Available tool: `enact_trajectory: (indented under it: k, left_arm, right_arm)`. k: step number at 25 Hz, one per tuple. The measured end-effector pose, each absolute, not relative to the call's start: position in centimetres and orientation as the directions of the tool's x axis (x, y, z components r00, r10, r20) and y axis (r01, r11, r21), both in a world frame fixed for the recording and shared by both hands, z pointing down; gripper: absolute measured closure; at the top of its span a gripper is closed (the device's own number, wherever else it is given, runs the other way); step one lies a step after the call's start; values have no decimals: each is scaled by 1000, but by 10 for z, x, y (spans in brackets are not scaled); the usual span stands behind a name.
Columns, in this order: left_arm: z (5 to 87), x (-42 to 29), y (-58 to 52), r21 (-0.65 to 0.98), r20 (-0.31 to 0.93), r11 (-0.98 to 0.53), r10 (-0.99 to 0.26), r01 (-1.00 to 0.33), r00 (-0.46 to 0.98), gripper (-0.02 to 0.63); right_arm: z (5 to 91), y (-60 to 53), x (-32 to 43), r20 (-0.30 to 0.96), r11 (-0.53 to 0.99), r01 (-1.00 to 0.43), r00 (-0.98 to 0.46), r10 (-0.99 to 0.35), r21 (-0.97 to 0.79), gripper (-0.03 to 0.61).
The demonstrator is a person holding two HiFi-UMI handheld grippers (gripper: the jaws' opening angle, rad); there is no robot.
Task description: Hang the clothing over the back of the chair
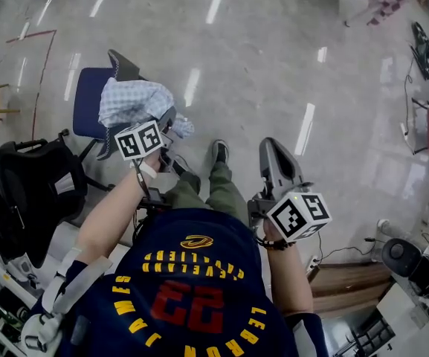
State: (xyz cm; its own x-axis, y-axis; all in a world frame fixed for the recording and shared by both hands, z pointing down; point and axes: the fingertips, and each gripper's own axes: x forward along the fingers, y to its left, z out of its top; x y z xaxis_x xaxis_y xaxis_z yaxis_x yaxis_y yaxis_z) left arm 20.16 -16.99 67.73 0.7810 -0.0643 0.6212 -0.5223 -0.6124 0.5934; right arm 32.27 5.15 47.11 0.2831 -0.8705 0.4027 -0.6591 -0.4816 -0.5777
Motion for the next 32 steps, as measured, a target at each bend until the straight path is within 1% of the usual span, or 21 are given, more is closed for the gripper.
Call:
enact_trajectory:
  k: [3, 6, 9, 11, 14, 22, 29, 32]
  left_arm:
    - [697, 189, -173, 579, 665, -579, -72, -574, 744, 592]
    - [709, 180, -173, 584, 679, -551, -71, -596, 731, 592]
    - [722, 172, -170, 555, 718, -555, -56, -620, 693, 586]
    - [728, 167, -168, 524, 748, -565, -53, -637, 662, 537]
    - [733, 160, -168, 499, 773, -566, -52, -656, 632, 500]
    - [741, 134, -174, 467, 809, -538, -62, -702, 585, 445]
    - [747, 108, -187, 434, 836, -476, -105, -765, 539, 341]
    - [737, 110, -190, 466, 816, -455, -112, -759, 568, 341]
  right_arm:
    - [472, 51, 320, 410, -486, -655, 282, -867, -579, 569]
    - [473, 50, 318, 411, -486, -654, 281, -867, -580, 569]
    - [474, 49, 316, 418, -492, -650, 281, -864, -580, 569]
    - [474, 49, 315, 417, -491, -649, 281, -864, -581, 569]
    - [475, 49, 314, 400, -478, -652, 279, -873, -589, 569]
    - [478, 36, 308, 402, -451, -663, 238, -884, -598, 569]
    - [480, 10, 299, 404, -405, -685, 173, -898, -605, 569]
    - [480, 4, 299, 407, -391, -693, 153, -901, -606, 569]
